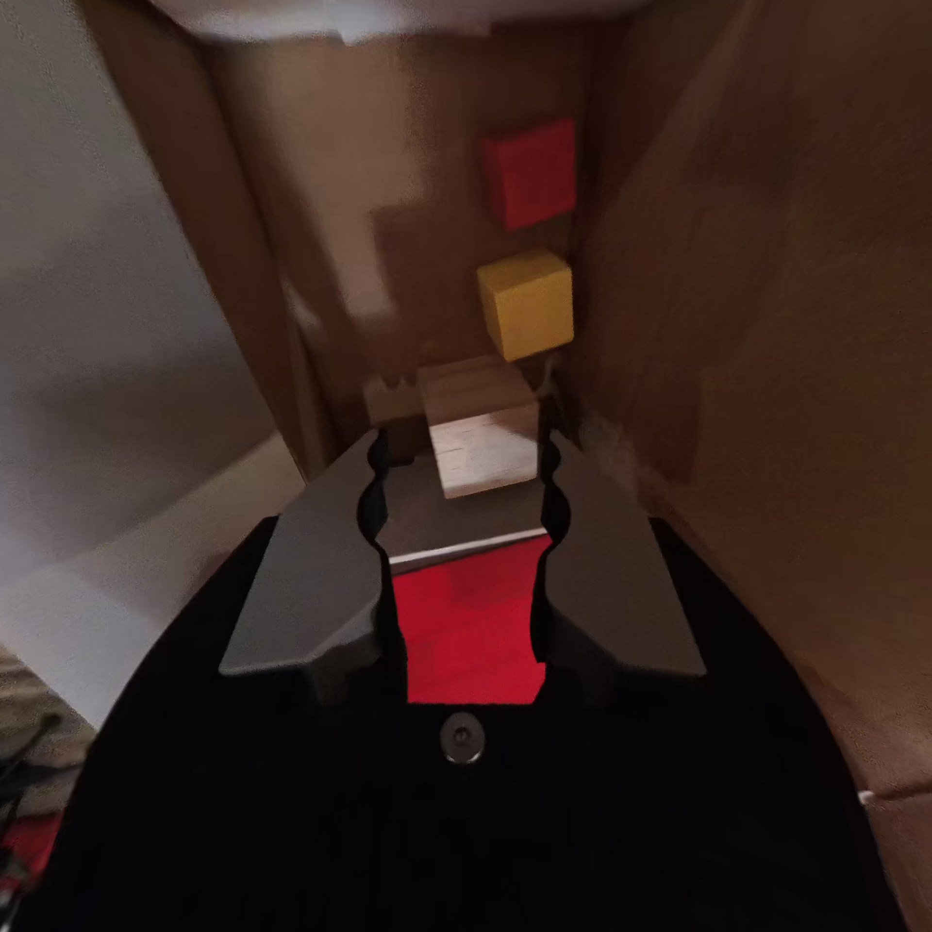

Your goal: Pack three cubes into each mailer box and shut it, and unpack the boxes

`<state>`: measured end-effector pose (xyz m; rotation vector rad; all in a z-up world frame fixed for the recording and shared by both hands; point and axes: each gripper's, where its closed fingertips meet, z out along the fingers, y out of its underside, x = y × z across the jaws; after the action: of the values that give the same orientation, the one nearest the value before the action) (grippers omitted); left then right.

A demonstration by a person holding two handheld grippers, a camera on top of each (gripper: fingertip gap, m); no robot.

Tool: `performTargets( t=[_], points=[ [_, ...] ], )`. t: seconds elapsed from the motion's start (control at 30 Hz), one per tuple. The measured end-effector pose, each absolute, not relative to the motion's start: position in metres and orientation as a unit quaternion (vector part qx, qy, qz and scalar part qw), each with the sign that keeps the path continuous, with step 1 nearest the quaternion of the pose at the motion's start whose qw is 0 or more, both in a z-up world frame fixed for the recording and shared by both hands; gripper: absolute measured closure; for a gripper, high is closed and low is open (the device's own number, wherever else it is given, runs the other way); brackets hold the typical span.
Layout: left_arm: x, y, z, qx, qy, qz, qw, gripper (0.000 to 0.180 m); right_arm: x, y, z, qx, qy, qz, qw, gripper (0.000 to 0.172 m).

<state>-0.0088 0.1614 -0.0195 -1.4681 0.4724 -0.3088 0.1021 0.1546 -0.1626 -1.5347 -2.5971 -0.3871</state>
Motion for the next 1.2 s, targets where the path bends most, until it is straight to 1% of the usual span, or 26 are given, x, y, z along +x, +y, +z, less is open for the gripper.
performTargets(
  t=[0.03,0.07,0.1,0.13,0.2,0.27,0.3,0.33,0.37,0.47,0.53,0.73,0.83,0.93,1.03,1.2],
  points=[
    [-0.009,0.162,-0.02,-0.661,0.213,-0.135,0.707,0.156,0.098,0.152,-0.159,-0.508,-0.852,-0.113,0.057,0.112],
    [-0.011,0.162,-0.019,-0.661,0.211,-0.131,0.708,0.162,0.096,0.155,-0.157,-0.506,-0.852,-0.119,0.064,0.111],
    [-0.014,0.163,-0.017,-0.658,0.203,-0.122,0.715,0.175,0.099,0.158,-0.157,-0.5,-0.853,-0.135,0.06,0.108],
    [-0.014,0.162,-0.017,-0.655,0.208,-0.12,0.716,0.176,0.104,0.161,-0.159,-0.493,-0.854,-0.155,0.05,0.104],
    [-0.013,0.162,-0.017,-0.656,0.208,-0.121,0.716,0.175,0.112,0.167,-0.166,-0.477,-0.858,-0.189,0.027,0.101],
    [-0.013,0.162,-0.017,-0.656,0.209,-0.119,0.716,0.174,0.115,0.167,-0.173,-0.469,-0.862,-0.193,0.012,0.103],
    [-0.012,0.162,-0.018,-0.656,0.21,-0.117,0.715,0.173,0.115,0.165,-0.176,-0.467,-0.864,-0.188,0.006,0.108],
    [-0.012,0.162,-0.018,-0.656,0.212,-0.117,0.715,0.172,0.115,0.165,-0.178,-0.464,-0.866,-0.188,0.006,0.12],
    [-0.011,0.161,-0.017,-0.654,0.213,-0.119,0.716,0.169,0.114,0.167,-0.177,-0.458,-0.868,-0.192,0.008,0.126],
    [-0.01,0.16,-0.014,-0.644,0.21,-0.125,0.725,0.158,0.11,0.163,-0.169,-0.471,-0.864,-0.175,0.027,0.126],
    [-0.011,0.16,-0.012,-0.641,0.204,-0.132,0.728,0.149,0.107,0.157,-0.156,-0.479,-0.863,-0.155,0.049,0.126],
    [-0.008,0.16,-0.013,-0.64,0.204,-0.154,0.725,0.136,0.112,0.116,-0.093,-0.497,-0.855,-0.072,0.133,0.126],
    [-0.007,0.162,-0.018,-0.647,0.206,-0.147,0.719,0.137,0.14,0.12,-0.053,-0.52,-0.83,-0.103,0.176,0.126],
    [-0.006,0.164,-0.022,-0.652,0.207,-0.141,0.715,0.139,0.19,0.15,-0.021,-0.59,-0.768,-0.157,0.195,0.126],
    [-0.004,0.164,-0.024,-0.654,0.21,-0.14,0.713,0.14,0.248,0.185,-0.013,-0.66,-0.702,-0.204,0.173,0.126],
    [-0.003,0.165,-0.025,-0.656,0.211,-0.139,0.711,0.142,0.329,0.211,-0.046,-0.755,-0.615,-0.215,0.076,0.126]
  ],
)
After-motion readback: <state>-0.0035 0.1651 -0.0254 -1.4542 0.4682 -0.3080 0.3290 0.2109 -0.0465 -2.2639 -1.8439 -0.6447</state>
